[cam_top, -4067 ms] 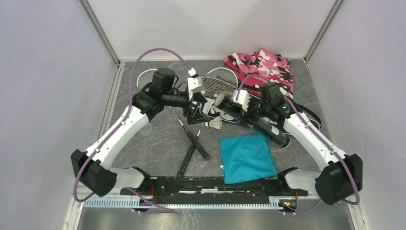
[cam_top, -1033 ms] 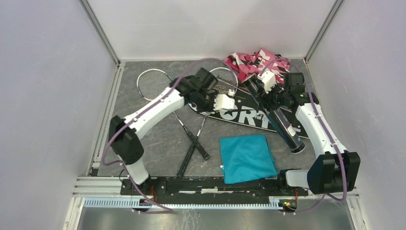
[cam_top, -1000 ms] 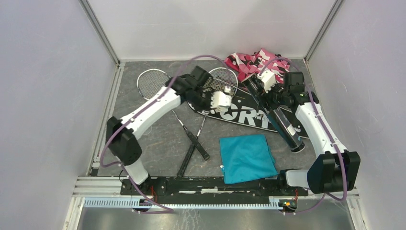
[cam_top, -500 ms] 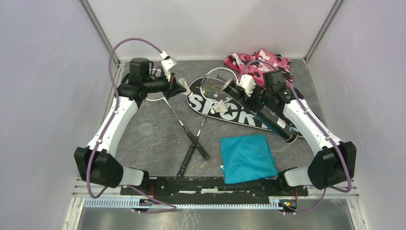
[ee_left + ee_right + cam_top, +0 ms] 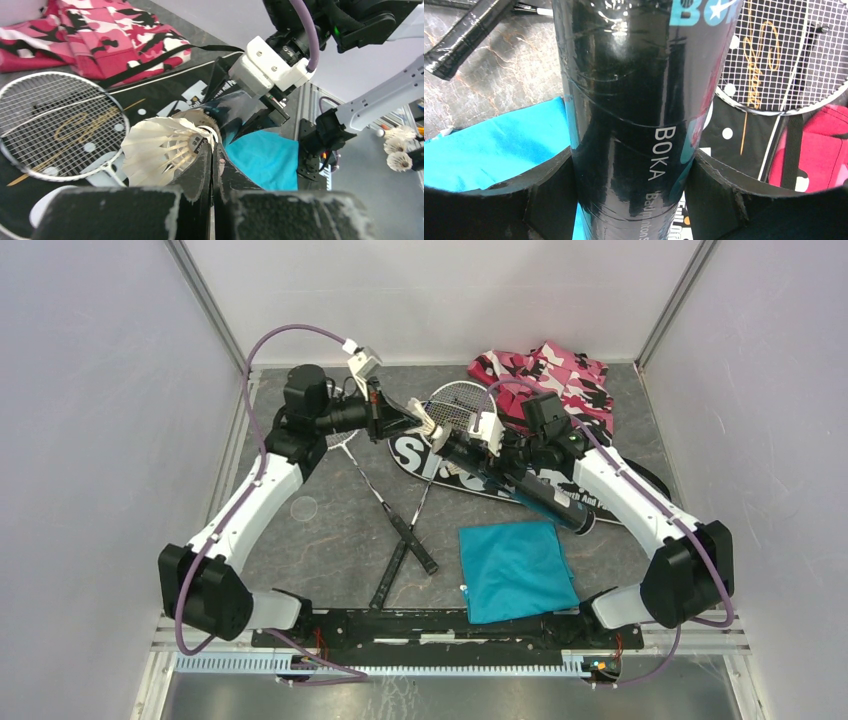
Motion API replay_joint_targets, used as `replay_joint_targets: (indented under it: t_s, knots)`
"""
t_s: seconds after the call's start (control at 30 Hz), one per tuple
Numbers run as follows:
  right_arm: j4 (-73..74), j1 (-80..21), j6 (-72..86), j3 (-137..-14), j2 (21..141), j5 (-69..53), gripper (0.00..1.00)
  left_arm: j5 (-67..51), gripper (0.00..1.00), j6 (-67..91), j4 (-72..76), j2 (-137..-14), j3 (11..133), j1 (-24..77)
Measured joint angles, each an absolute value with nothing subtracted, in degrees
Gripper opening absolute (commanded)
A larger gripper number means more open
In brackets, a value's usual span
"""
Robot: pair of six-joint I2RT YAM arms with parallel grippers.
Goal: Pack up the badminton gear
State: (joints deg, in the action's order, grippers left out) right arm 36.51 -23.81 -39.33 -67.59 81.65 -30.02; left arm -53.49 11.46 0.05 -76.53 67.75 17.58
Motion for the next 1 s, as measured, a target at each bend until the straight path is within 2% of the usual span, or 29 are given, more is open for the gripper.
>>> replay_joint_targets:
  t_s: [0.4, 0.7, 0.9, 1.0]
  knots:
    - [35.59, -25.04, -39.33, -66.83, 81.12, -32.42, 0.31, -49.67, 0.04, 11.84, 0.12, -80.47, 67.75, 24.86]
    - [35.11, -25.04, -38.94, -66.37, 80.62, -33.95, 0.31, -55.20, 0.43, 11.94, 0.12, -84.75, 67.72, 27.70]
    - [34.96, -25.12, -38.87, -66.24, 80.49, -34.57, 0.30, -57.19, 0.58, 11.90, -0.95, -86.13, 67.64, 30.15]
    - [34.79, -25.12, -38.83, -65.82, 80.20, -34.61, 0.30, -58.28, 0.70, 11.70, -0.95, -86.67, 67.64, 30.61]
